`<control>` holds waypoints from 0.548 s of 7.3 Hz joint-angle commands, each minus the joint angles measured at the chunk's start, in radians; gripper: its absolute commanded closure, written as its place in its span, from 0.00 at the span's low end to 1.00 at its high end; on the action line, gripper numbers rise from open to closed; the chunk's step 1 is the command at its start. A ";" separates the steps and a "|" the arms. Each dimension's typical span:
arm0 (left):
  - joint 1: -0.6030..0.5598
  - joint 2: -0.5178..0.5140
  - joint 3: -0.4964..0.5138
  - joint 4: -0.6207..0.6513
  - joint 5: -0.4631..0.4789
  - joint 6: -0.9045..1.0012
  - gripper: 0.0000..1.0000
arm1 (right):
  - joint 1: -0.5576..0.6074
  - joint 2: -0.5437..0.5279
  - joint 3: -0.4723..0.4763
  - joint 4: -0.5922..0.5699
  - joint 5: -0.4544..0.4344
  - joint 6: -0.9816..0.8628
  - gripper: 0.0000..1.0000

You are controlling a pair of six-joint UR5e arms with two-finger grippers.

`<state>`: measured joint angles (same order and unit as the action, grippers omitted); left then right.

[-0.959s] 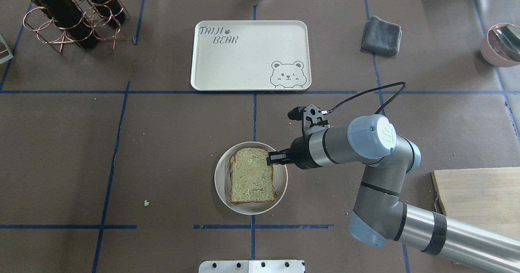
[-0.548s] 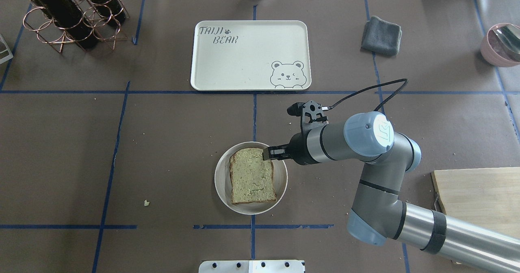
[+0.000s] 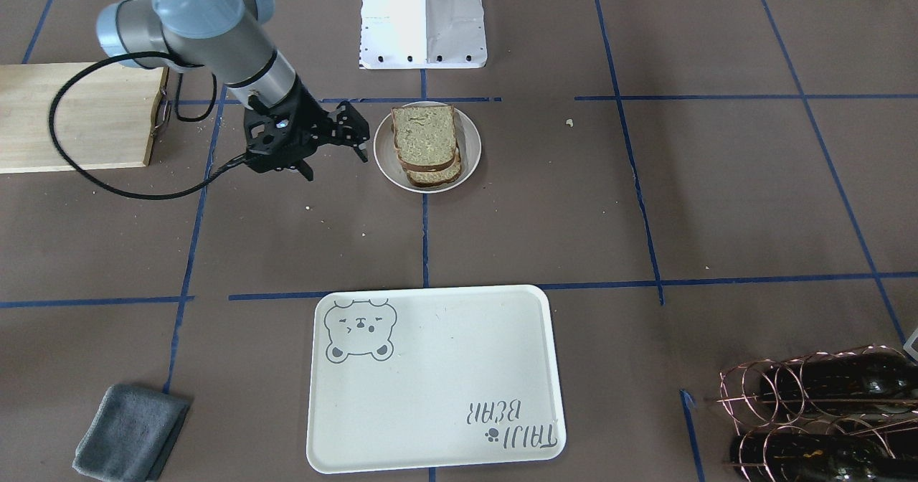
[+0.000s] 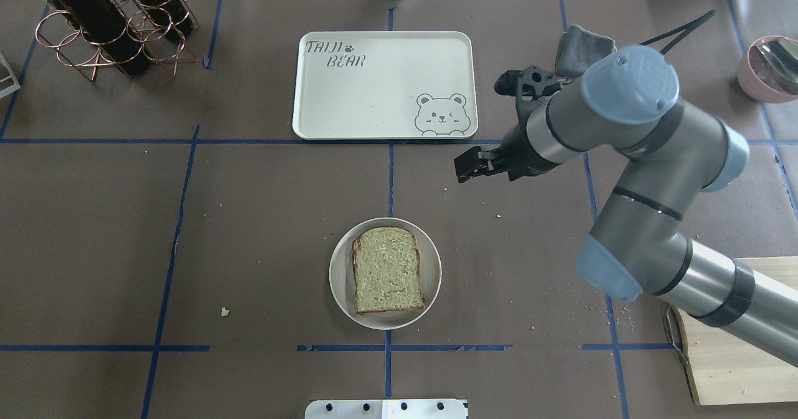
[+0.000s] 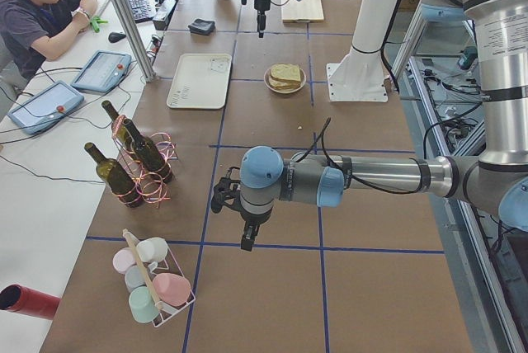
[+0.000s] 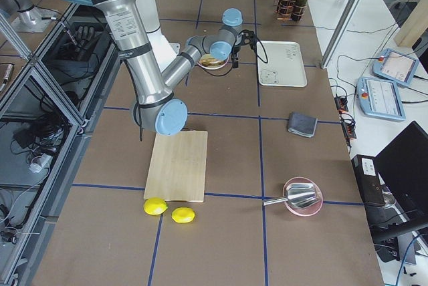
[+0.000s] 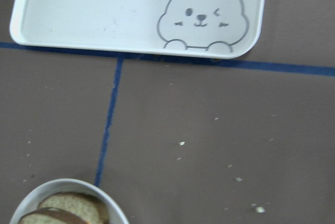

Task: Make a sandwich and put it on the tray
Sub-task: 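Open the right gripper and withdraw the right arm away from the plate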

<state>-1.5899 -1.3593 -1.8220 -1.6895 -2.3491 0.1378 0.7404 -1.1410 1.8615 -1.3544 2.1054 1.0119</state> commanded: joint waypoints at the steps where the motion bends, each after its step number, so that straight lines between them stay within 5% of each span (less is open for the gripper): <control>1: 0.001 -0.053 -0.025 -0.044 0.010 -0.004 0.00 | 0.191 -0.160 0.097 -0.152 0.094 -0.302 0.00; 4: 0.001 -0.213 -0.003 -0.114 0.001 -0.009 0.00 | 0.527 -0.464 0.064 -0.167 0.153 -0.936 0.00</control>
<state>-1.5892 -1.5214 -1.8194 -1.7525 -2.3466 0.1287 1.1214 -1.4844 1.9499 -1.5084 2.2462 0.3478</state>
